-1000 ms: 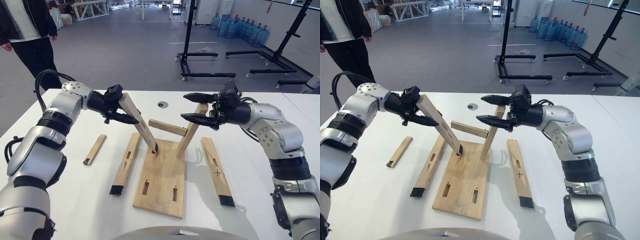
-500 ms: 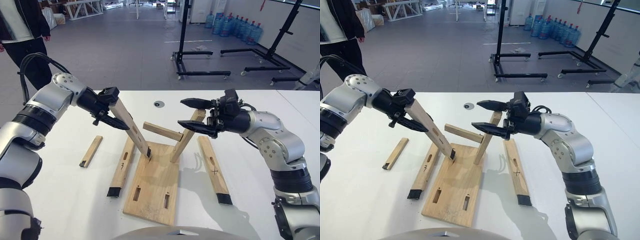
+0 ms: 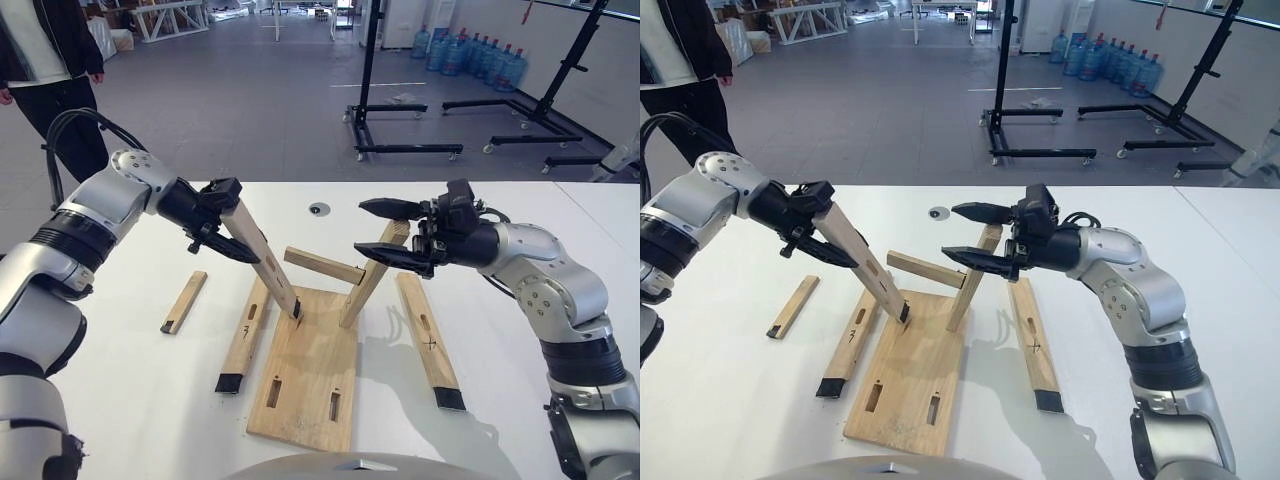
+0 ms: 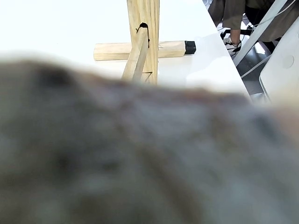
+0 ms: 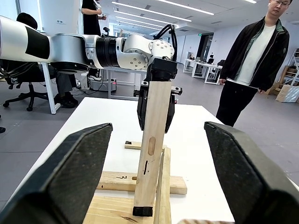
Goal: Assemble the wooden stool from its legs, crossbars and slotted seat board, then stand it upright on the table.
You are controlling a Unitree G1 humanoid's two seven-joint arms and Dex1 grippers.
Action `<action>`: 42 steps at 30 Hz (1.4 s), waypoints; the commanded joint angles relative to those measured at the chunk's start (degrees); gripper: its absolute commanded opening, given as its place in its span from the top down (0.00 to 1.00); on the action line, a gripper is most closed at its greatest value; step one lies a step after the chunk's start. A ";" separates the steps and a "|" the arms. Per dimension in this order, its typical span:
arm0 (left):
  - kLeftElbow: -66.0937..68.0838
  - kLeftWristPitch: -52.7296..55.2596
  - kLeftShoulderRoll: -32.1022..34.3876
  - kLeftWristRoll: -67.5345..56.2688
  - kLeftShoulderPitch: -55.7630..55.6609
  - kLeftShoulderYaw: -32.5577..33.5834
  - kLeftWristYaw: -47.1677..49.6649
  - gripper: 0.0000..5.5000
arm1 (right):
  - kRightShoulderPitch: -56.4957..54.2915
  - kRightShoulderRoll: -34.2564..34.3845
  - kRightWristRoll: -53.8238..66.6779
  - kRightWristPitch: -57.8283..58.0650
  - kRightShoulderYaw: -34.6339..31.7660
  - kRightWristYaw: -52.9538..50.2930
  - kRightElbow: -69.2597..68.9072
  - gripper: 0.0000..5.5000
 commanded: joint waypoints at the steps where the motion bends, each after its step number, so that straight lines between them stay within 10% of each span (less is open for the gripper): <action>1: 2.99 1.22 -2.95 3.23 4.26 -3.61 -0.24 0.63 | 2.31 -0.02 -1.65 4.79 4.81 1.14 1.65 0.34; 42: 3.81 2.07 -6.69 1.00 -0.24 -16.72 -0.25 0.63 | 0.28 1.67 -0.75 3.26 7.21 -1.54 -1.64 0.34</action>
